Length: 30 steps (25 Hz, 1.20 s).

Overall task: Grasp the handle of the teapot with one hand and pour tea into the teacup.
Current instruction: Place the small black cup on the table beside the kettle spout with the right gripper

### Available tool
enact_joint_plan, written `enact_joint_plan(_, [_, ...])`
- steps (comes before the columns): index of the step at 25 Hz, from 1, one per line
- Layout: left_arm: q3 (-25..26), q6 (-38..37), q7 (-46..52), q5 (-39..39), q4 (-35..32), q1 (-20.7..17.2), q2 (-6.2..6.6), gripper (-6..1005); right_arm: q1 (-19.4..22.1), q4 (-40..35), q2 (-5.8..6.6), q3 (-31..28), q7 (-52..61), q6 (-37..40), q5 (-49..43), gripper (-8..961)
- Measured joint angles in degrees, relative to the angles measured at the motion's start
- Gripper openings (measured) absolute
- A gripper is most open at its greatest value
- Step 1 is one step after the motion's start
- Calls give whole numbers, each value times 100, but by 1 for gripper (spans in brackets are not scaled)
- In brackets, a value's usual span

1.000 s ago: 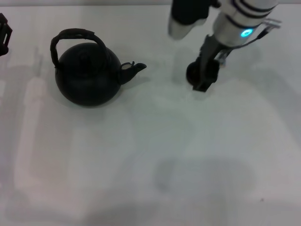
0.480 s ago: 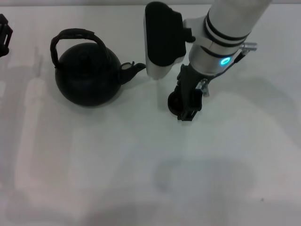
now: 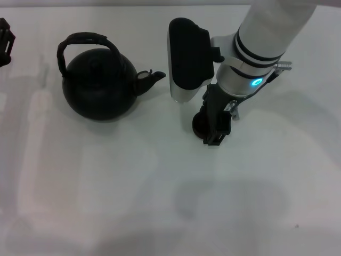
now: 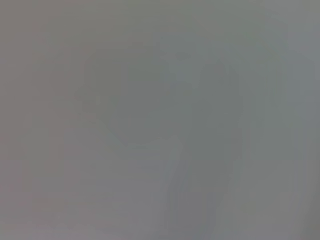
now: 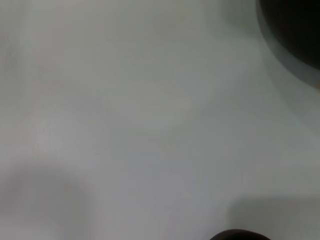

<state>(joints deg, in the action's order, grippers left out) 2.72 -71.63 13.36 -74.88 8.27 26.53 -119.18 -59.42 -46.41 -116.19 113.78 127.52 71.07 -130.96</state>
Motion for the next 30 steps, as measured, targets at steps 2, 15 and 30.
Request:
enact_joint_plan(2, [0, 0, 0, 0, 0, 0, 0, 740, 6, -4, 0, 25, 0, -2, 3, 752])
enact_joint_plan(15, [1, 0, 0, 0, -1, 28, 0, 739, 25, 23, 0, 65, 12, -101, 73, 760])
enact_joint_plan(30, [0, 23, 0, 7, 0, 20, 0, 739, 58, 30, 0, 206, 30, -168, 161, 770])
